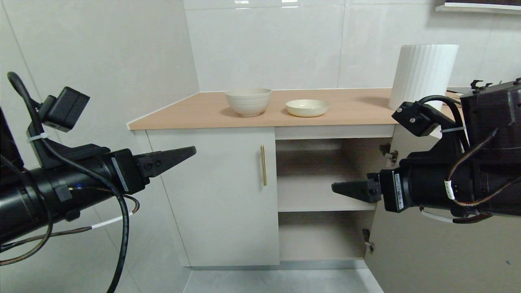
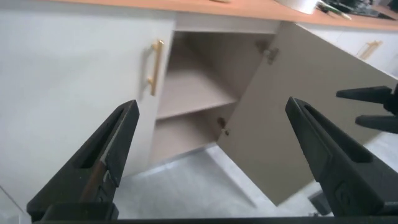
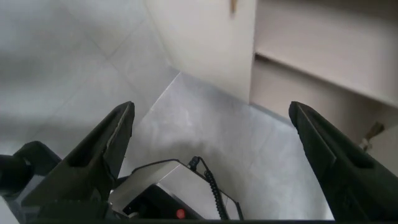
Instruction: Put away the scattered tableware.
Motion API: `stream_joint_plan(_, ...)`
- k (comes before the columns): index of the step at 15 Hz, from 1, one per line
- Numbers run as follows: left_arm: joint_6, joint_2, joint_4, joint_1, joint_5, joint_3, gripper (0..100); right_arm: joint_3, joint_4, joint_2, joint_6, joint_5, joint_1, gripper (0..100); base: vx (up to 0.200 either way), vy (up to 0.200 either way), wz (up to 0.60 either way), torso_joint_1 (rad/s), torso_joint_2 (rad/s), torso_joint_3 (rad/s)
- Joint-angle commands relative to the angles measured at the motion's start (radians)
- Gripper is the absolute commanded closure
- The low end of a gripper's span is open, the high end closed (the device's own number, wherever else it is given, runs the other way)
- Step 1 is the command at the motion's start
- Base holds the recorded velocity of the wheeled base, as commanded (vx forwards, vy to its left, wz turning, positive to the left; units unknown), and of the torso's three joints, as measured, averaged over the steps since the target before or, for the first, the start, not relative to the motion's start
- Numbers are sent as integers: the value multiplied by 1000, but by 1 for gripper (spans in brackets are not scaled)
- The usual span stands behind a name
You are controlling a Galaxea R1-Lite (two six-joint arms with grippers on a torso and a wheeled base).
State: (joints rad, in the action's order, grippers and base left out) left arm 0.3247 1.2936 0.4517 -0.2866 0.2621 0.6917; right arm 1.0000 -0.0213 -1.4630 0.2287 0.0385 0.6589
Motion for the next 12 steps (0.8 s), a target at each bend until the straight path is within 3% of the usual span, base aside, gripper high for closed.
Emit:
stream_joint_plan(1,1,1,2,0,0,-1,0,2,-2,7,4,-2,1,0,200,0,0,7,7,-12)
stream_joint_plan(5,5,6,7,1,-1,-4,0,2,-3,7,14,-2,1,0,200,0,0,1,0,6)
stream_joint_plan(10,4,-2,12,1,-3,-15,0,2,-3,0,14,-2,1,0,0,0,0,0,0,0)
stream_joint_plan(12,25,-5,12,3,-1,-12,0,2,-6,0,14,-2,-1,0,0,100,0,-1,-1,1)
